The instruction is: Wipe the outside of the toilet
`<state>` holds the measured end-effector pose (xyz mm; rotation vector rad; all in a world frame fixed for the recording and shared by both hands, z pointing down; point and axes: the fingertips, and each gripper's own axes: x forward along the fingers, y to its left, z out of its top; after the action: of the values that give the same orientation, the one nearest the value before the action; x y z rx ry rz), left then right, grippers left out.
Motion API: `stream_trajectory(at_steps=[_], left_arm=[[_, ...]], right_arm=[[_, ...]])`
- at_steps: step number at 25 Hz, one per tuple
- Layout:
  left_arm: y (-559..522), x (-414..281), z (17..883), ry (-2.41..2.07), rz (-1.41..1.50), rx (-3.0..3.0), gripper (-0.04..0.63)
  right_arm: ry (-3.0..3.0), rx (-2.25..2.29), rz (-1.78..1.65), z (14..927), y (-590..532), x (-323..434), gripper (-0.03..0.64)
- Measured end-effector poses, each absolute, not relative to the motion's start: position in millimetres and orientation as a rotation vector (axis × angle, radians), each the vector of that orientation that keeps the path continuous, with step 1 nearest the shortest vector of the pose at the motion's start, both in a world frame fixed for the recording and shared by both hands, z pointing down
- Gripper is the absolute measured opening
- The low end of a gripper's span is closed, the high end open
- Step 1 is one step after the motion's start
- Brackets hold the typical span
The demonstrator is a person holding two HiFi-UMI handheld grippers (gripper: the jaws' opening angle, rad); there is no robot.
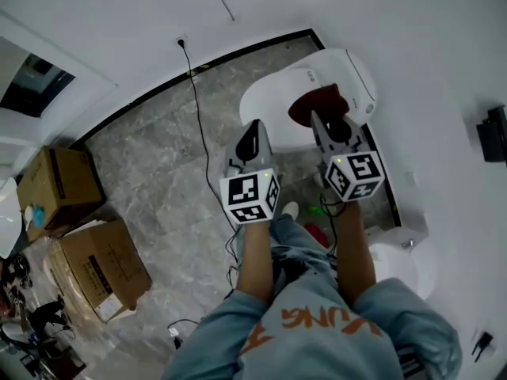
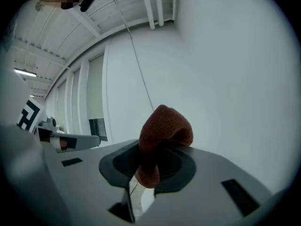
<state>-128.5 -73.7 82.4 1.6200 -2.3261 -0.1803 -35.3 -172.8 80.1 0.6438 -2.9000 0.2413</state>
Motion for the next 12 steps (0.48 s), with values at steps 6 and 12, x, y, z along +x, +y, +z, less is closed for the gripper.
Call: stream_trajectory(at_steps=[6,12], left_arm=[[-74.8,-117.7,1.0,-2.428,-0.193,1.759,-0.006],[-77.2,-105.6,-50.2,-2.490,-0.179,1.870,-0.006]], right_arm=[[-3.005,0.718,0.134,7.0,-169.4,-22.2,0.078],[-3.115,0.713,-0.060,-50.8,-160.1,-13.1,0.075]])
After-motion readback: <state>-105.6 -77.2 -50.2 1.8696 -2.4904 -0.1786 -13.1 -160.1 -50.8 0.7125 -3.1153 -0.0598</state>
